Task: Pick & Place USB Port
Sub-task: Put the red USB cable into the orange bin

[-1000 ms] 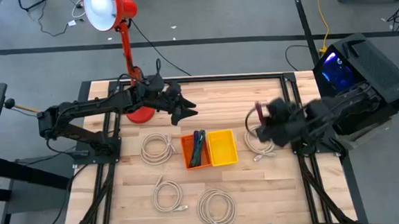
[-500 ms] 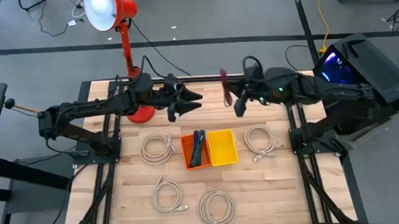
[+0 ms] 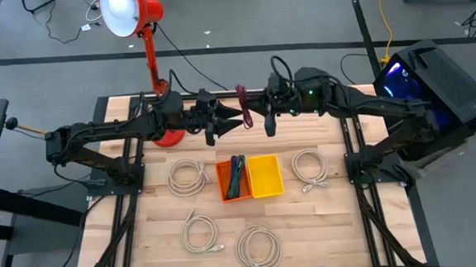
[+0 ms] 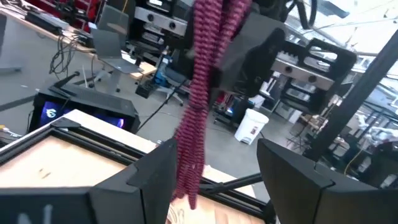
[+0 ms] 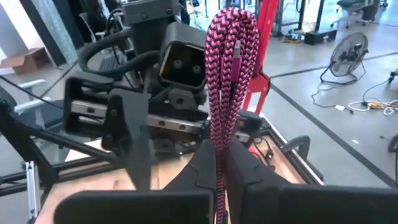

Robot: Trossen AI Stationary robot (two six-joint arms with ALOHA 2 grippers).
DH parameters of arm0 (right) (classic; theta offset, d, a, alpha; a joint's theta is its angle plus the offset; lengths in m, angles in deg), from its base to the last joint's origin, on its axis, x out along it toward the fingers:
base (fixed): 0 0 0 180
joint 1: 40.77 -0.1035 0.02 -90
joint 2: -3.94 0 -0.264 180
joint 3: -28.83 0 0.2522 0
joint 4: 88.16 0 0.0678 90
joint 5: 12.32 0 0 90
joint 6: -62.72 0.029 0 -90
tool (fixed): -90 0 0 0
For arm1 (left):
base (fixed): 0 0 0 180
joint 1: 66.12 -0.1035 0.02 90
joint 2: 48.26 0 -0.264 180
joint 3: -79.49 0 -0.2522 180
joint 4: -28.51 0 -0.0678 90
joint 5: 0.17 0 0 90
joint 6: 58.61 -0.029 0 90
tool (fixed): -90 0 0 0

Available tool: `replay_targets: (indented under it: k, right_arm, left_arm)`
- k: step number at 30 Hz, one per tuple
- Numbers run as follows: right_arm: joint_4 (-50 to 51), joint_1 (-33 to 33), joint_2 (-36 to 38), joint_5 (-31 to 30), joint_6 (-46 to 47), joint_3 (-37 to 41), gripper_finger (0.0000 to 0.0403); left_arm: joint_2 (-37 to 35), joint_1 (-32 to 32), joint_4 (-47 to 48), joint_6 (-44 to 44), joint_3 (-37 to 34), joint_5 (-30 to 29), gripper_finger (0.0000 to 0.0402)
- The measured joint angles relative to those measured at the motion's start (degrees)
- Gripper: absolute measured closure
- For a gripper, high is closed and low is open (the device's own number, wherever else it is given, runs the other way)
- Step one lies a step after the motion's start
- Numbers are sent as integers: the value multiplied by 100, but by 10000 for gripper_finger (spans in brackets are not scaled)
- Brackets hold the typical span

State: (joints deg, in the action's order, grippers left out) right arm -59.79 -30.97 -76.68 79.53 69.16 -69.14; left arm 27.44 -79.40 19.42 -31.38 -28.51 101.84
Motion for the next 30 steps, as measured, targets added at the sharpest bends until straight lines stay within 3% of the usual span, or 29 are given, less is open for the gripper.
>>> replay_targets:
  k: [16,27,30]
  right_arm:
    - [-248,56,-37,371,210,2,399]
    - [-368,-66,-221,371,254,2,399]
    - [-363,-70,-223,362,252,2,399]
  left_arm:
    - [0,-4,-4,-362,0,-452,180]
    - [0,42,-329,-432,0,-400,258]
    - [0,44,-282,-407,0,-367,301]
